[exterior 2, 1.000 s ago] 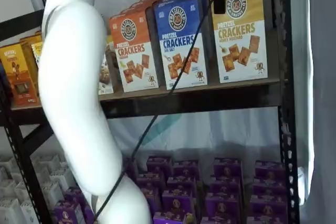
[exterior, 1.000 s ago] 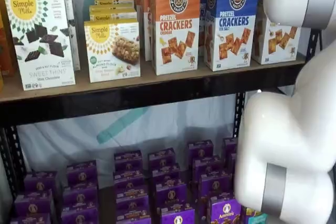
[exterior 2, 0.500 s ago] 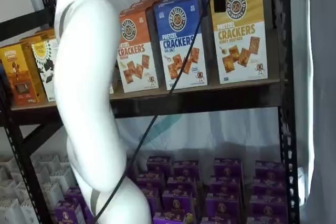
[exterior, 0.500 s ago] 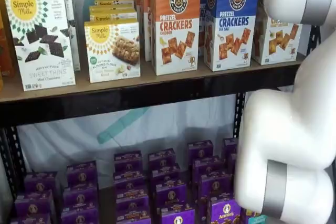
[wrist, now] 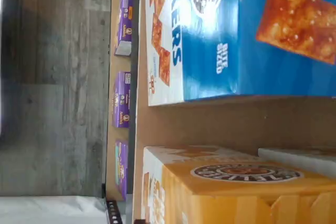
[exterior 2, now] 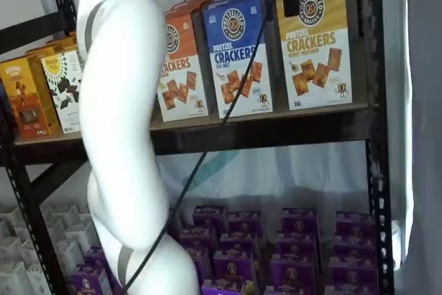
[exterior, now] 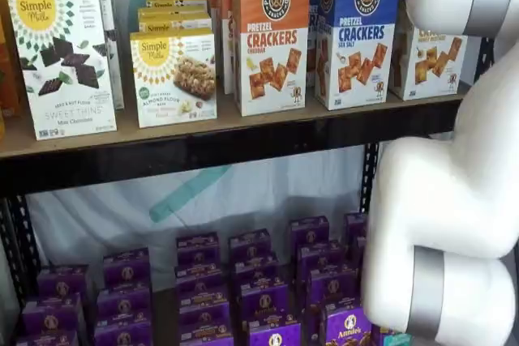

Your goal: Retrieve the yellow and white box located on the top shelf, the sixth one from the left

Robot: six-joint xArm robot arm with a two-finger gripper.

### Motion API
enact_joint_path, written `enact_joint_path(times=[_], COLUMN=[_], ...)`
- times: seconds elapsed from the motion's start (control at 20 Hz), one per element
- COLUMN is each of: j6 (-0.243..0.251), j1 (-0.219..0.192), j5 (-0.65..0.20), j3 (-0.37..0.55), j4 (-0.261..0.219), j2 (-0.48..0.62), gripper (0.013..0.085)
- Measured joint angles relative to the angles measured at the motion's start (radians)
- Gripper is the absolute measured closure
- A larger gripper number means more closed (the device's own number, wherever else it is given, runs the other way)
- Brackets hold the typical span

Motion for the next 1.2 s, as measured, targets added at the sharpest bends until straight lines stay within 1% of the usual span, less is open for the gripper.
enact_joint_path(times=[0.2, 0.5, 0.6, 0.65, 0.7, 1.2], j6=[0.007, 0.011, 0.012, 0.012, 0.012, 0.008], j1=[0.012, 0.014, 0.013, 0.013, 0.013, 0.008], j5=[0.015, 0.026, 0.028, 0.026, 0.025, 0.023], j3=[-0.009, -0.013, -0.015, -0.013, -0.012, -0.012], j4=[-0.019, -0.018, -0.014, -0.013, -0.012, -0.012], j2=[0.007, 0.011, 0.01, 0.009, 0.008, 0.001], gripper=[0.013, 0.013, 0.021, 0.021, 0.025, 0.025])
